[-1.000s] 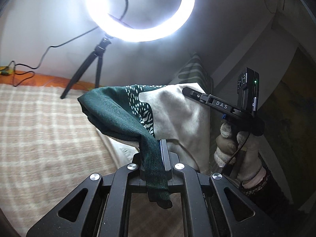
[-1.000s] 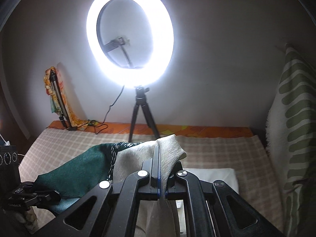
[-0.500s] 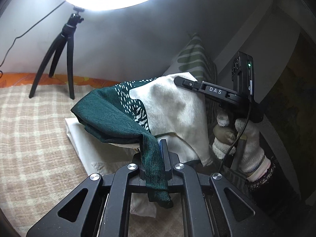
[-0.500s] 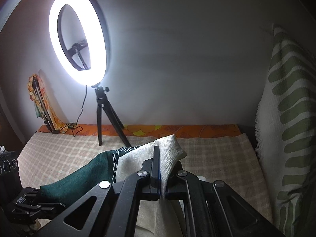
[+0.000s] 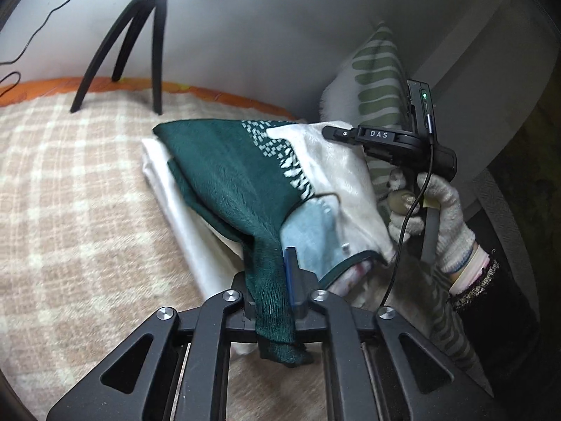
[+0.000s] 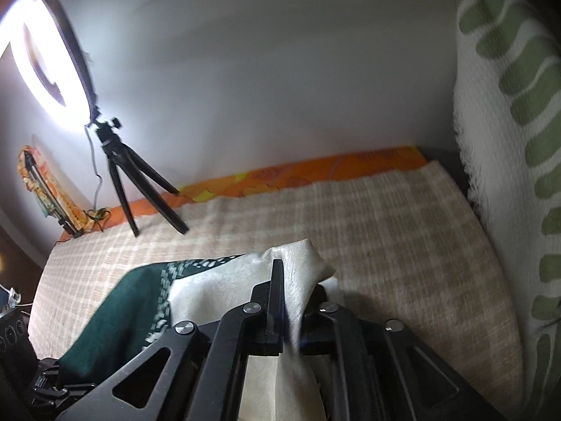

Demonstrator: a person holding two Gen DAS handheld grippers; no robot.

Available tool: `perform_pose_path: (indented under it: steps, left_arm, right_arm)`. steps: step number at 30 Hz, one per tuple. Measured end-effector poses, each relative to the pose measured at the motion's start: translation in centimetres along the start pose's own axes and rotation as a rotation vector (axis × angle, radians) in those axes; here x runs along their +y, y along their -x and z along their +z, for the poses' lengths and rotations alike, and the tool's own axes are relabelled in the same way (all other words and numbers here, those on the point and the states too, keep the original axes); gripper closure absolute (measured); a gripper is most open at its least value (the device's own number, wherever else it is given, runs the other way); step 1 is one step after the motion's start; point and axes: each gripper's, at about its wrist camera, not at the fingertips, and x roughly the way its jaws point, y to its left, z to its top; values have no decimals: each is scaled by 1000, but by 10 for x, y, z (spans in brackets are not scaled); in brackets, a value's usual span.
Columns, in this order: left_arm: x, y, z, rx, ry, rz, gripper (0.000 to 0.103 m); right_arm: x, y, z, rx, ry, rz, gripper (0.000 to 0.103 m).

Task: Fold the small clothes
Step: 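Fold the lifted edge over the bundle with both grippers and release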

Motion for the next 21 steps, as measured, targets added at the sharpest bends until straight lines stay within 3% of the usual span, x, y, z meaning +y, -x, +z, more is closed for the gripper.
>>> perform_pose_path:
  steps: [3,8,12,15,18,21]
  left_arm:
    - [2,5,-1,19,-1,36,85]
    - [0,36,-6,-5,-36,80,81]
    - [-10,57,10,-87,-68,95,80]
    - [-18,52,31,-119,-85,117,78]
    - [-26,49,55,-201,-114,139,78]
    - [-23,17,78,-157,-120,169,78]
  right_arm:
    - [-3,0,-1,16,24,-140,74]
    - [8,34,-3,-111,72,-243,74]
    - [28,46,0,-175,138,-148,74]
    - [46,29,2,-126,189,-77,74]
    - [59,8,-2,-71,248,-77,76]
    - [53,-11,-5,-23,223,-55,76]
